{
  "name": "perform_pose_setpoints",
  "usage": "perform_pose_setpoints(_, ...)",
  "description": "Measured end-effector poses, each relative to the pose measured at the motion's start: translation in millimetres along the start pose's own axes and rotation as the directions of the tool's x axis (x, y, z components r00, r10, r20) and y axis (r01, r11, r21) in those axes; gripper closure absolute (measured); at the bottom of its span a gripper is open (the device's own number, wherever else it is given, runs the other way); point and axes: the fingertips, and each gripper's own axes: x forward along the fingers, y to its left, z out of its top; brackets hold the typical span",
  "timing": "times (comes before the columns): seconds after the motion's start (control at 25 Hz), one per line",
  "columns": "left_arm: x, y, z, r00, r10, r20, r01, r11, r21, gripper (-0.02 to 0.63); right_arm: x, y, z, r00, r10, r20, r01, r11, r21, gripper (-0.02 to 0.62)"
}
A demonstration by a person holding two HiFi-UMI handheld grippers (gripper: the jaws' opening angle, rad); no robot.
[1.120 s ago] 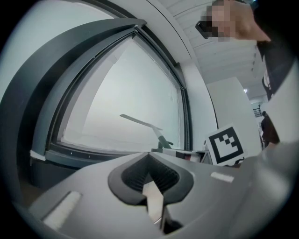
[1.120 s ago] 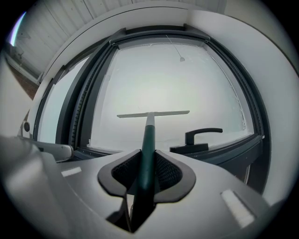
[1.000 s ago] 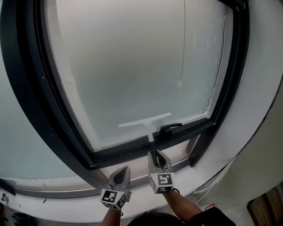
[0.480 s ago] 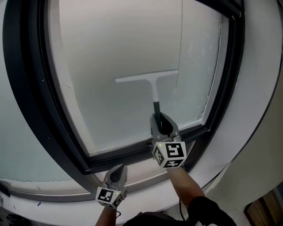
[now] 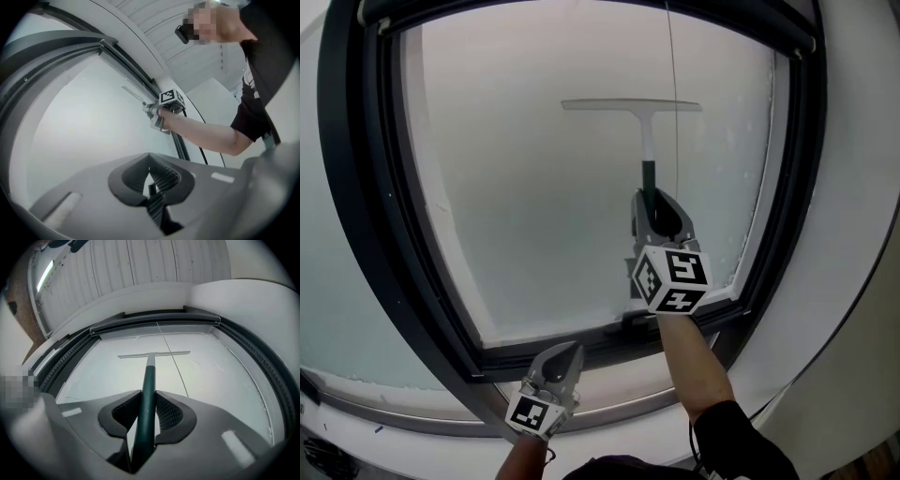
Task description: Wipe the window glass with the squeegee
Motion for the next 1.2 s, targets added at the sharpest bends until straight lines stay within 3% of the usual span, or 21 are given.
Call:
perform_pose_setpoints(0.44, 13.2, -11.6, -18.7, 0.999, 0.016, -0.05, -0.017, 0.999, -0.029, 0.606, 4.9, -16.7, -6.4, 0.999, 0.019, -0.031, -0.02, 0.999, -0.05, 0.5)
perform_pose_setpoints(1.2, -14.6, -31.3, -40.4, 0.994, 0.01, -0.112, -0.021, 0.995, -0.1, 0.606, -52.9, -8.9, -61.5, 0.993, -0.005, -0.121, 0.003, 1.0, -0.017, 0.5)
